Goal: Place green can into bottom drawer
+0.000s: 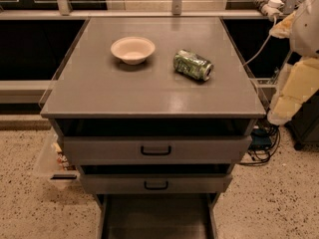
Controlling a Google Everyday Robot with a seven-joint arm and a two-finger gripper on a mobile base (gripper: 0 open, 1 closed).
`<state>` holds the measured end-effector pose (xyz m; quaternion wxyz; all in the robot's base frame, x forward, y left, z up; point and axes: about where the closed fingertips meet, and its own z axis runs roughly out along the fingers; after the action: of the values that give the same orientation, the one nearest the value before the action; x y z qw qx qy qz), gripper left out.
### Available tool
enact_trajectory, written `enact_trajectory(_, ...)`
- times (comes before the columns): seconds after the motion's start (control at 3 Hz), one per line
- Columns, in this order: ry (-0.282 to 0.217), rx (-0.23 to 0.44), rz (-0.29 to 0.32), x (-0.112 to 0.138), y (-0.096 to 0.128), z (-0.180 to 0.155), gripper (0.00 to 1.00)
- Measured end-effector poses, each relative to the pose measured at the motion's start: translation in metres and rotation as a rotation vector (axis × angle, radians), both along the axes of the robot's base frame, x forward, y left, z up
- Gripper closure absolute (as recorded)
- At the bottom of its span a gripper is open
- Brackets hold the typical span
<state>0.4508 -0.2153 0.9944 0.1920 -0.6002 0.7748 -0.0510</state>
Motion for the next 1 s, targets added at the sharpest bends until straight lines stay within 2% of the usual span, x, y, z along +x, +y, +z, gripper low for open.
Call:
enact_trajectory(0.33, -0.044, 0.022, 0.034, 0.049, 0.002, 0.009, 0.0)
enact_trajectory(0.67, -0.048, 0.067, 0.082, 0.111, 0.013, 0.009, 0.0)
enact_trajectory(1.0, -0.063, 0.153, 0.127, 0.165, 0.032, 0.009, 0.0)
